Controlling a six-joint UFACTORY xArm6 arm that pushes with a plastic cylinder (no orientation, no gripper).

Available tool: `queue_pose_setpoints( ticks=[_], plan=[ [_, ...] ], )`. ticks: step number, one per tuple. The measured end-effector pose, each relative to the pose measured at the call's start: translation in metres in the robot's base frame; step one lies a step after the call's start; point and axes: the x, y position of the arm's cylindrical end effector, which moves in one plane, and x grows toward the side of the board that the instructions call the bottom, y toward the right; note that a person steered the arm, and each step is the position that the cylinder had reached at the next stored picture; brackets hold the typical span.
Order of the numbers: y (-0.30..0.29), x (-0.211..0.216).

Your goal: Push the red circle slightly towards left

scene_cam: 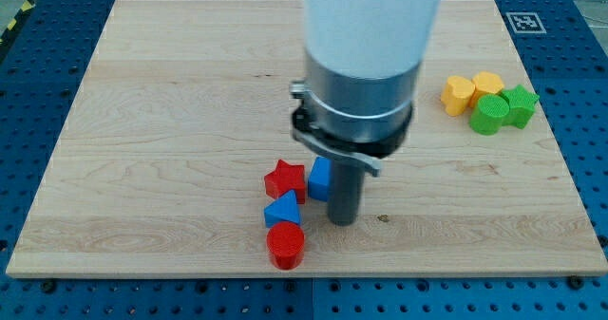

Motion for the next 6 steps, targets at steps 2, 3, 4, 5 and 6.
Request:
queue_pose_setpoints(
  ticks=[2, 3, 4, 5, 6],
  plan=[
    [0.022, 0.049],
    [0.002, 0.048],
    [-0.047, 0.046],
    [-0.099, 0.046],
    [-0.161, 0.046]
  ],
)
